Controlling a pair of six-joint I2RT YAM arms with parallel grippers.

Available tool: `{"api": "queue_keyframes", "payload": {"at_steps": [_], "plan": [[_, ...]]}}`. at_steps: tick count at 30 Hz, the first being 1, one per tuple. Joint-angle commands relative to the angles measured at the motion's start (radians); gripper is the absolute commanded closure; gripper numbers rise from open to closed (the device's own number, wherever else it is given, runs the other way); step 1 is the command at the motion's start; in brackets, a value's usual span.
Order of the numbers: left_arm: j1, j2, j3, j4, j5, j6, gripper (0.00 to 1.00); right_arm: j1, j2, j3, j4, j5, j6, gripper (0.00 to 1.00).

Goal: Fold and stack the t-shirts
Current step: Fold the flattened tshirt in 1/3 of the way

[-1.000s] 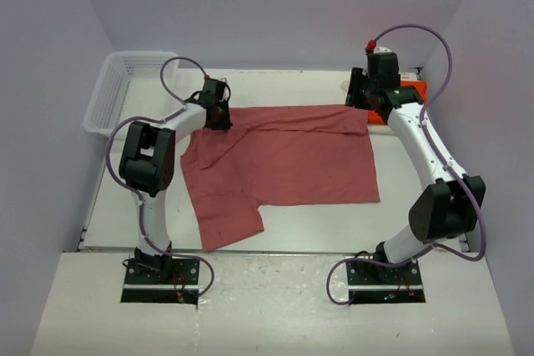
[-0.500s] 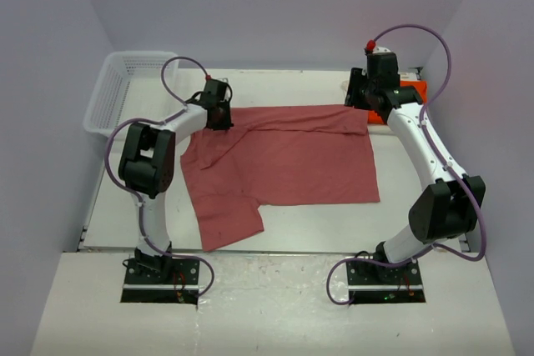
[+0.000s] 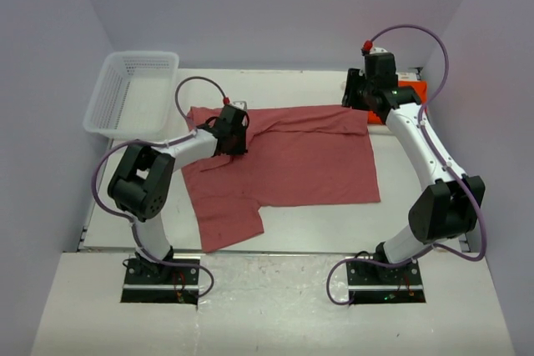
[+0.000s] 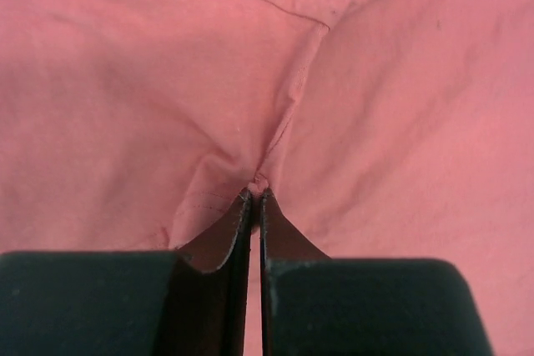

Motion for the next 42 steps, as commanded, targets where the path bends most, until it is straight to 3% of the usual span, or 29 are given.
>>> {"api": "queue_keyframes", "payload": {"at_steps": [1, 3, 7, 8, 13, 20, 24, 26, 27, 28, 35, 42], "plan": [[-0.046, -0.072, -0.088, 0.083, -0.026, -0.04, 0.95, 0.008, -0.004, 0.012, 0.021, 0.0, 0.009, 0.53], [-0.084, -0.081, -0.14, 0.098, -0.017, -0.054, 0.94, 0.009, -0.004, 0.01, 0.021, 0.005, 0.009, 0.53], [-0.151, -0.124, -0.222, 0.167, -0.036, -0.077, 0.59, 0.01, -0.003, 0.003, 0.036, -0.022, 0.014, 0.52], [-0.159, -0.129, -0.232, 0.199, -0.036, -0.079, 0.55, 0.012, -0.001, 0.003, 0.035, -0.026, 0.015, 0.52], [-0.24, -0.152, -0.272, 0.281, -0.028, -0.077, 0.5, 0.019, 0.019, 0.013, 0.03, -0.026, 0.009, 0.53], [-0.287, -0.237, -0.286, 0.249, -0.184, -0.083, 0.51, 0.021, 0.028, 0.015, 0.026, -0.02, 0.006, 0.52], [-0.285, -0.25, -0.195, 0.157, -0.298, -0.051, 0.52, 0.025, 0.028, 0.018, 0.027, -0.02, 0.006, 0.53], [-0.268, -0.221, -0.109, 0.09, -0.333, -0.04, 0.66, 0.025, 0.028, 0.018, 0.027, -0.017, 0.006, 0.52], [-0.258, -0.192, -0.078, 0.076, -0.332, -0.039, 0.92, 0.025, 0.028, 0.018, 0.026, -0.019, 0.006, 0.52], [-0.232, -0.172, -0.05, 0.057, -0.333, -0.039, 1.0, 0.027, 0.027, 0.018, 0.024, -0.022, 0.006, 0.52], [-0.035, 0.012, 0.183, -0.059, -0.26, -0.025, 1.0, 0.033, 0.005, 0.015, 0.021, -0.026, 0.006, 0.52], [0.1, 0.088, 0.241, -0.09, -0.253, -0.01, 1.0, 0.033, 0.004, 0.018, 0.024, -0.031, 0.005, 0.52]]}}
